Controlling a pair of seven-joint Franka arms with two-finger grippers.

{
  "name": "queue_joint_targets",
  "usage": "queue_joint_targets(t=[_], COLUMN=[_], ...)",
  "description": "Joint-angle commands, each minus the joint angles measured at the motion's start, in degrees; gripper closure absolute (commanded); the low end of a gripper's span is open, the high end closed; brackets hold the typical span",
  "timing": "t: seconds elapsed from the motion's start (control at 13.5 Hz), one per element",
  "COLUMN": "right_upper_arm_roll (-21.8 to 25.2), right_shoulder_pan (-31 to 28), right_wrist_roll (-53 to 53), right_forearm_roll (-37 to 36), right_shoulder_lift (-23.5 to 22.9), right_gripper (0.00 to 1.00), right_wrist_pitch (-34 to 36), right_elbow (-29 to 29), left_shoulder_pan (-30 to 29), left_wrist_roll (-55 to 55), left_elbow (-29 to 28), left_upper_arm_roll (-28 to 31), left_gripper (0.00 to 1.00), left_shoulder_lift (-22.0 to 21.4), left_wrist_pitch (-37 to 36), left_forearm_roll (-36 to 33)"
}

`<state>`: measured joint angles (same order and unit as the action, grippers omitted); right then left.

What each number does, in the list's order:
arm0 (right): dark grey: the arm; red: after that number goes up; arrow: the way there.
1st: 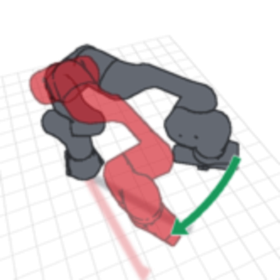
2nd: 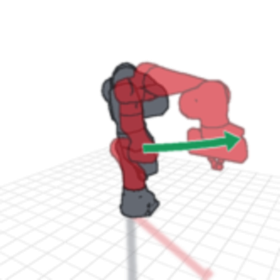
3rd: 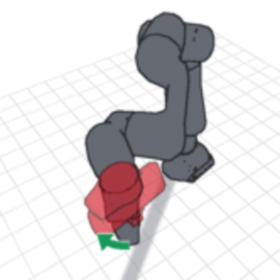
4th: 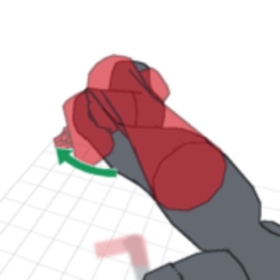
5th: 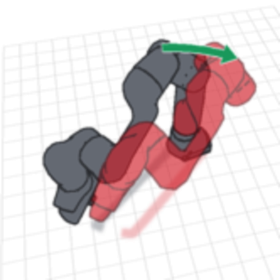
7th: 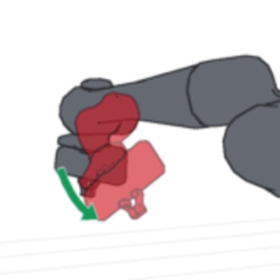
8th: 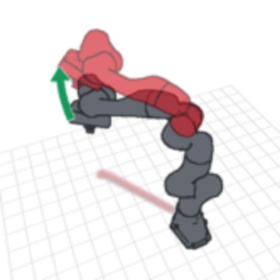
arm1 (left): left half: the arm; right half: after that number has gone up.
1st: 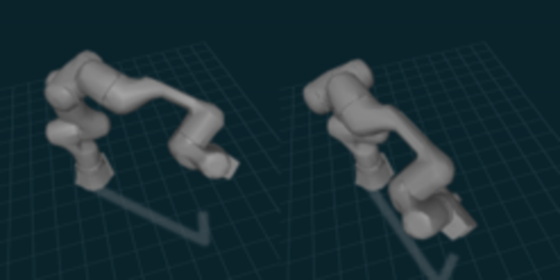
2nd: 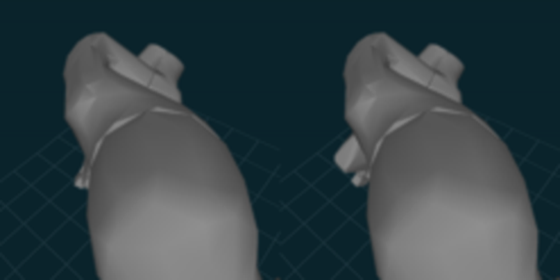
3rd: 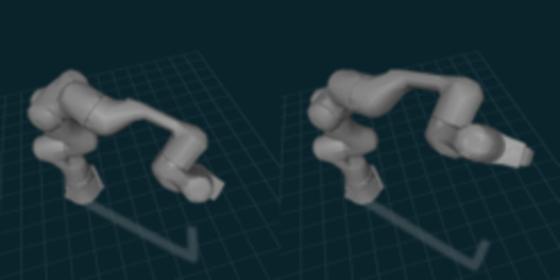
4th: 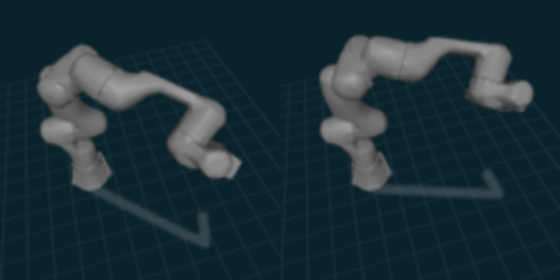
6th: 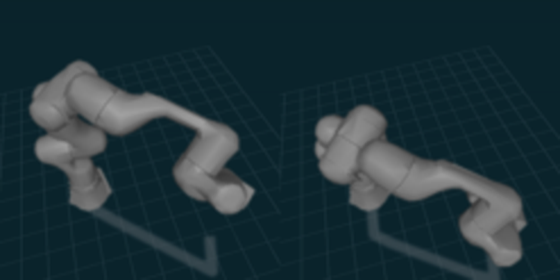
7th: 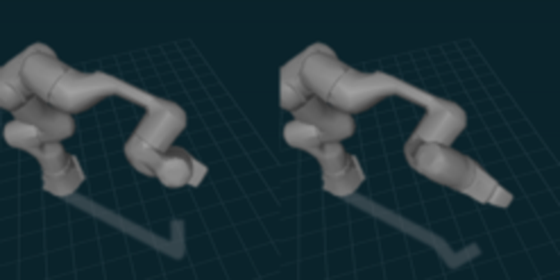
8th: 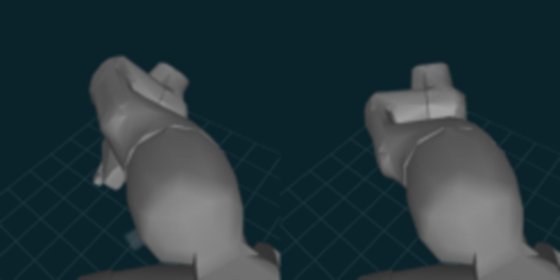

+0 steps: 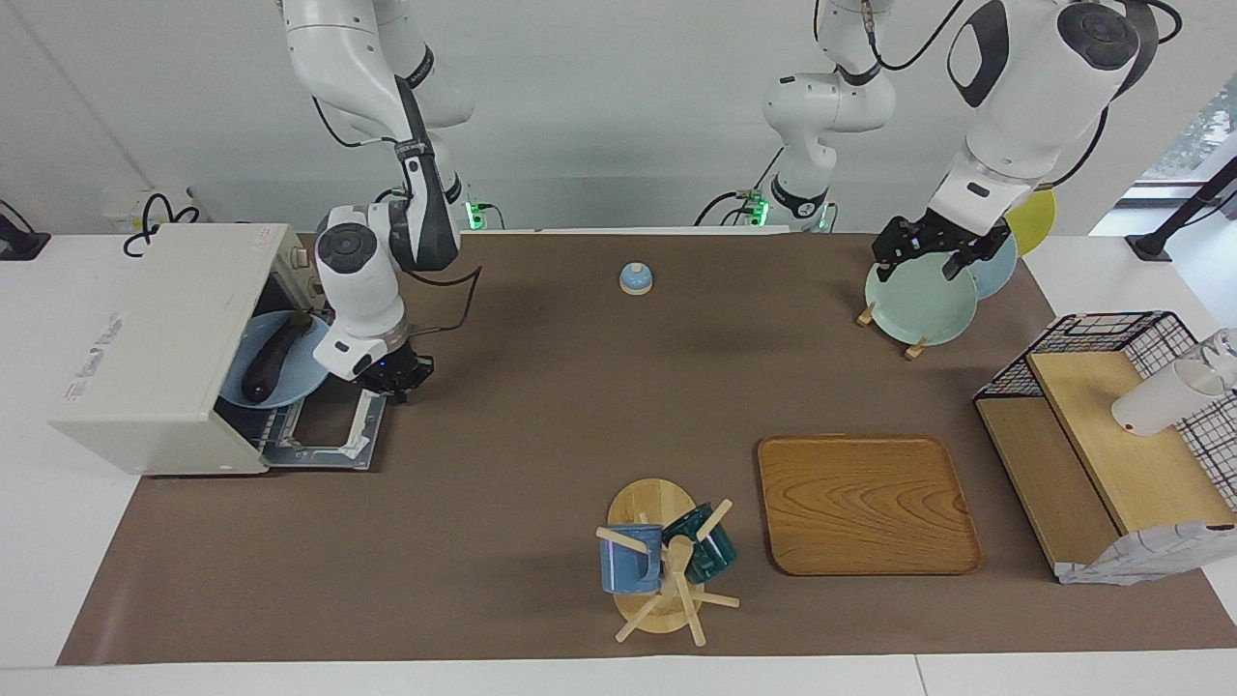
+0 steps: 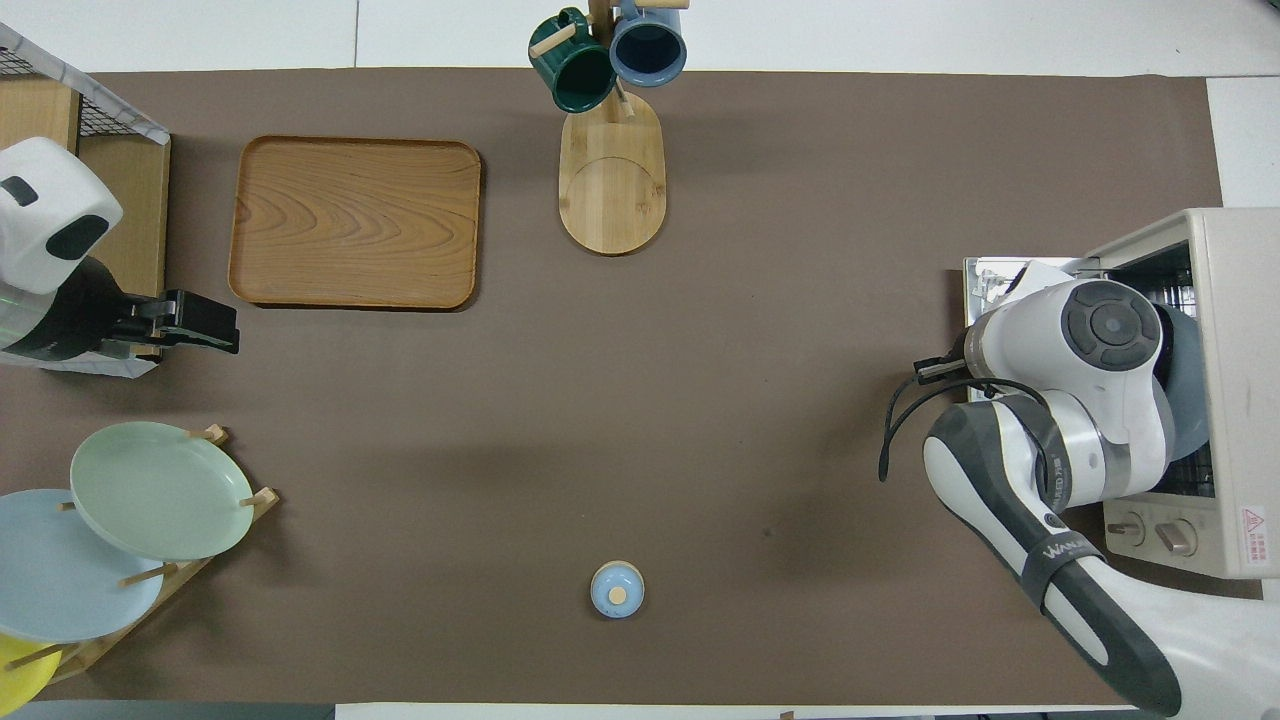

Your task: Put eggplant into oven

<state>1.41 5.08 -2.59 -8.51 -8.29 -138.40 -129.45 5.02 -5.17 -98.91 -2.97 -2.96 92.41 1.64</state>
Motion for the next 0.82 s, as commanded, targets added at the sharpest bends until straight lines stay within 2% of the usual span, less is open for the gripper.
queue_joint_targets(t=[0.0,0.15,0.3,0.45,0.59,0.74], right_upper_arm_roll=[-0.3,-0.3,-0.3,0.1,0.0,0.0], right_shoulder_pan=[-1.5,-1.9,-2.1,-2.7,-5.1,-7.6], right_wrist_roll=[-2.9,-4.9,-7.8,-11.8,-15.1,-18.1], right_forearm_roll=[-1.9,-4.1,-5.0,-4.9,-4.2,-4.1], right_shoulder_lift=[1.1,1.0,1.1,1.8,2.4,4.8], right_gripper=[1.0,1.0,1.0,1.0,1.0,1.0], right_wrist_pitch=[1.0,2.4,7.1,15.0,20.8,22.6], right_elbow=[-0.5,0.3,3.6,8.6,12.8,13.1], left_shoulder_pan=[0.3,0.3,0.3,0.3,0.3,0.3], left_wrist_roll=[0.0,0.0,0.0,0.0,0.0,0.0], left_elbow=[-0.3,-0.3,-0.3,-0.3,-0.3,-0.3], left_upper_arm_roll=[0.5,0.5,0.5,0.5,0.5,0.5], left_gripper=[0.0,0.0,0.0,0.0,0.0,0.0], left_shoulder_lift=[-1.0,-1.0,-1.0,-1.0,-1.0,-1.0], left_wrist_pitch=[-0.6,-0.6,-0.6,-0.6,-0.6,-0.6], left_forearm_roll=[0.6,0.6,0.6,0.6,0.6,0.6])
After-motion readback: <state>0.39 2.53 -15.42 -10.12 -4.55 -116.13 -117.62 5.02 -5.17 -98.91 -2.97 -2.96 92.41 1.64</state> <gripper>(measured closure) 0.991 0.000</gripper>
